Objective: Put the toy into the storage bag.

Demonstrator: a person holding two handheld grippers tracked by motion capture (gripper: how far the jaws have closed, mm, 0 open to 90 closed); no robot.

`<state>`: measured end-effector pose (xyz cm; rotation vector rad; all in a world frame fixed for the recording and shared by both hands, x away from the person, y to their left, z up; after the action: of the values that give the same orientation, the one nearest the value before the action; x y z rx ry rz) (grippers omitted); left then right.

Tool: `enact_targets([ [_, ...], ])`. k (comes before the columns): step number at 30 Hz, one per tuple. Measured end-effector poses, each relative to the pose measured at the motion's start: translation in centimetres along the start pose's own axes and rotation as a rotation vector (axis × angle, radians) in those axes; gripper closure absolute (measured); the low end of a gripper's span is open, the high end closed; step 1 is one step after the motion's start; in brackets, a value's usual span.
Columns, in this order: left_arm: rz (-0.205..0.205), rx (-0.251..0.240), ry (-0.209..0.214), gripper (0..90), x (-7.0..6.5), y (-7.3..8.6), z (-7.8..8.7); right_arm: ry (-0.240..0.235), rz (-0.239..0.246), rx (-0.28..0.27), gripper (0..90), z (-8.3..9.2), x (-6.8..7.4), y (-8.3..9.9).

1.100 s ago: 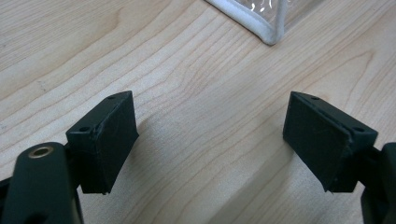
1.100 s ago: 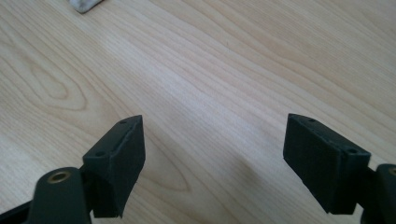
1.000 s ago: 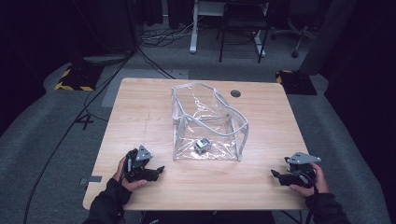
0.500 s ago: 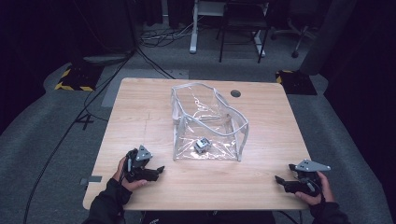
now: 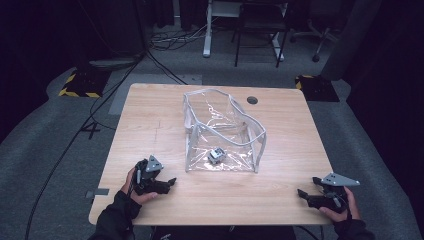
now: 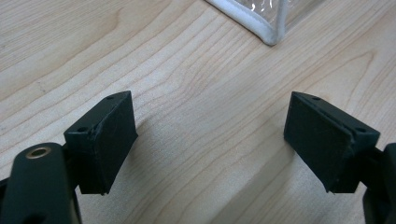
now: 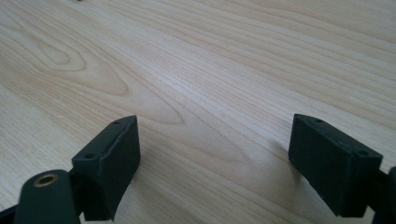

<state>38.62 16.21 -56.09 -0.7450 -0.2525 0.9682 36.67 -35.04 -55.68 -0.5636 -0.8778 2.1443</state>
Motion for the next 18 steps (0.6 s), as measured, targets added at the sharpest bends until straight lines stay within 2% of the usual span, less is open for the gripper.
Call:
enact_targets([
  [10, -0.007, 0.001, -0.004, 17.0, 0.05, 0.02, 0.07, 0.015, -0.008, 0.005, 17.0, 0.03, -0.02, 0.04],
  [18, -0.009, 0.004, -0.002, 16.4, 0.05, -0.04, -0.01, 0.009, -0.001, 0.003, 17.0, -0.01, -0.07, 0.03],
])
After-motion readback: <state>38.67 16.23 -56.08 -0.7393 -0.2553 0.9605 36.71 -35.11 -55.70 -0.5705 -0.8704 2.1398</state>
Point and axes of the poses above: each handheld gripper's, and its own axes: z roughly backward along the jaws, y roughly out of its underside, x roughly to its left, the point moved 8 cm from there along -z, roughly forward along the jaws, and after that the axes turned 8 degrees about z, right-handed, at the moved point
